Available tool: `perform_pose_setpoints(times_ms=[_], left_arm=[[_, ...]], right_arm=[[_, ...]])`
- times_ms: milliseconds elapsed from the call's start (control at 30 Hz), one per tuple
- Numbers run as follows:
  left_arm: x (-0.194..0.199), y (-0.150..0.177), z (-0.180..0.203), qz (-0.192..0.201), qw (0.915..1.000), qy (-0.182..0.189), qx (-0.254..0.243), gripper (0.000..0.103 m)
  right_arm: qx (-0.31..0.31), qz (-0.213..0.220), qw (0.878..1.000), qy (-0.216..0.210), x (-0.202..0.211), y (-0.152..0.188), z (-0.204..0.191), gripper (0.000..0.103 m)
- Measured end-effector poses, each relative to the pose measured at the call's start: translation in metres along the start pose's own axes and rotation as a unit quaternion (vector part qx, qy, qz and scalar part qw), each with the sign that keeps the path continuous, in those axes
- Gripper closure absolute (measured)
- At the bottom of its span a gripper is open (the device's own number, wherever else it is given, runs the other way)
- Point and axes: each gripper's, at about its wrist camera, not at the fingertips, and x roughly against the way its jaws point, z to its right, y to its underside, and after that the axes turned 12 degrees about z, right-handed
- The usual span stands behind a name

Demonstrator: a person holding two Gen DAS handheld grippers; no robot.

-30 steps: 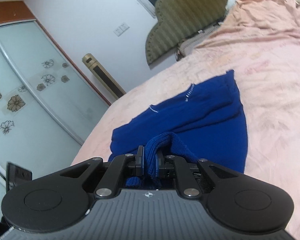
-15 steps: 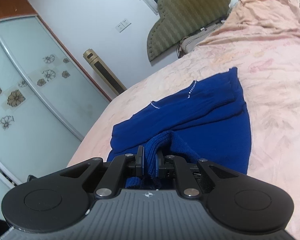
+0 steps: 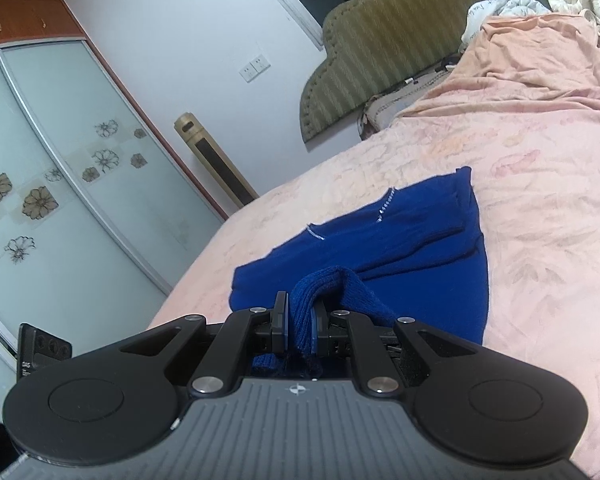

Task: Fold small clothes
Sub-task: 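Lift the held hem with both grippers and fold it toward the collar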

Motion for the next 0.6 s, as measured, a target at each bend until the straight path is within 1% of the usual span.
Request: perform_pose_setpoints(times_ms=[133,333,467,600], left_arm=[[-0.006,-0.018,-0.005,0.003,0.9999,0.005,0.011,0.093],[-0.023,-0.061,-0.009,0.019,0.9990,0.012,0.037,0.093],[-0.040,-0.087,-0.017,0.022,0.9987,0.005,0.047,0.093],[-0.069,-0.109,-0.029,0.016,0.9981,-0.006,0.060,0.093]], right_arm=[[-0.004,0.014,1.000,0.002,-0.002,-0.009,0.001,0.089],[-0.029,0.036,0.999,-0.002,-0.024,-0.021,0.005,0.089],[-0.051,0.053,0.997,0.008,-0.044,-0.033,0.014,0.089],[-0.066,0.063,0.995,0.027,-0.065,-0.043,0.027,0.089]])
